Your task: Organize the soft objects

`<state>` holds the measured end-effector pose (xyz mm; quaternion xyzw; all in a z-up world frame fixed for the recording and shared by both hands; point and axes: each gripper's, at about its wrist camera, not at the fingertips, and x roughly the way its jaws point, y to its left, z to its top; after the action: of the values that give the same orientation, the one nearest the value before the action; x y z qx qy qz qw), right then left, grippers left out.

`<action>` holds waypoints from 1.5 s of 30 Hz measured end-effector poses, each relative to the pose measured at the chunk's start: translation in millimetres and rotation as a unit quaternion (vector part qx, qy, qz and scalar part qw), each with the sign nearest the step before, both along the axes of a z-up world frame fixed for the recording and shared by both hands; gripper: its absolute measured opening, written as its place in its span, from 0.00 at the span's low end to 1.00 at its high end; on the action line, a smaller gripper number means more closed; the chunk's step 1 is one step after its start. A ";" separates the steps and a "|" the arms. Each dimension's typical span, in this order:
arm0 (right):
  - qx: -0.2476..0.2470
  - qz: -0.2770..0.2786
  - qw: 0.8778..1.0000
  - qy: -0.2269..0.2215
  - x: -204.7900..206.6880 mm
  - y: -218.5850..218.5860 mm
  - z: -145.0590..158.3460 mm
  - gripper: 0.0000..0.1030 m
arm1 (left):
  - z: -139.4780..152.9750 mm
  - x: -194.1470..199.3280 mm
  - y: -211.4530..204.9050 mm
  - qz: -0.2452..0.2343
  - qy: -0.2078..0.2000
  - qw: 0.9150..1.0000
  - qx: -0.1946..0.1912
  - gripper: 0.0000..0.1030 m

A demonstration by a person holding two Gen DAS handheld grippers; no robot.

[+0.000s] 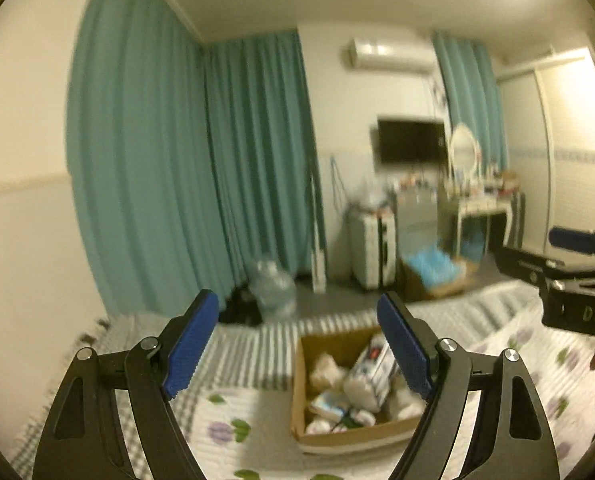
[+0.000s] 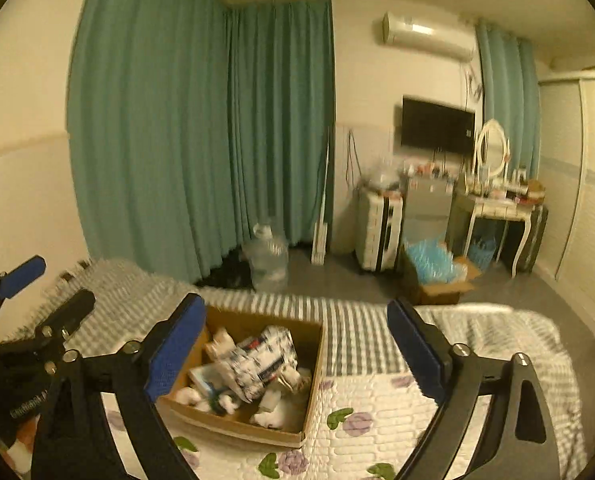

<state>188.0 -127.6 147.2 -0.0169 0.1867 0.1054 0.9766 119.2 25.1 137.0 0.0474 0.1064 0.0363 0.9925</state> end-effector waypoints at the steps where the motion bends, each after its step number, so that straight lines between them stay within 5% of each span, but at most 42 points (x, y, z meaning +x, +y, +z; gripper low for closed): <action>1: 0.003 0.002 1.000 -0.015 -19.9 -2.6 18.1 0.96 | 12.1 -14.4 0.9 -0.002 -0.014 1.000 -0.004 0.80; 7: -0.010 0.008 0.997 -0.074 -101.5 -5.2 67.0 1.00 | 54.6 -88.8 2.1 -0.008 -0.088 0.996 -0.005 0.90; 13: -0.003 0.012 0.993 -0.116 -153.9 -7.9 71.2 1.00 | 47.5 -118.8 11.3 -0.013 -0.111 0.994 -0.005 0.90; 21: 0.009 0.015 0.993 -0.114 -166.4 -2.9 14.8 1.00 | -25.6 -109.3 15.0 -0.021 -0.071 0.997 -0.016 0.90; 29: 0.044 -0.014 0.998 -0.046 -113.2 -6.7 -105.9 1.00 | -121.1 -57.9 23.9 0.003 0.018 1.000 -0.024 0.90; 35: 0.030 -0.019 0.999 0.016 -89.4 -5.1 -147.7 1.00 | -129.7 -62.4 27.0 0.007 0.024 0.999 -0.039 0.90; 45: 0.021 -0.018 1.000 0.011 -96.5 -0.8 -146.1 1.00 | -137.2 -63.2 32.2 0.011 0.032 0.998 -0.049 0.90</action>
<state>91.4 -128.5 1.0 0.0080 0.1959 0.0919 0.9763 56.0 57.3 -0.2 -0.0009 0.1400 0.0408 0.9893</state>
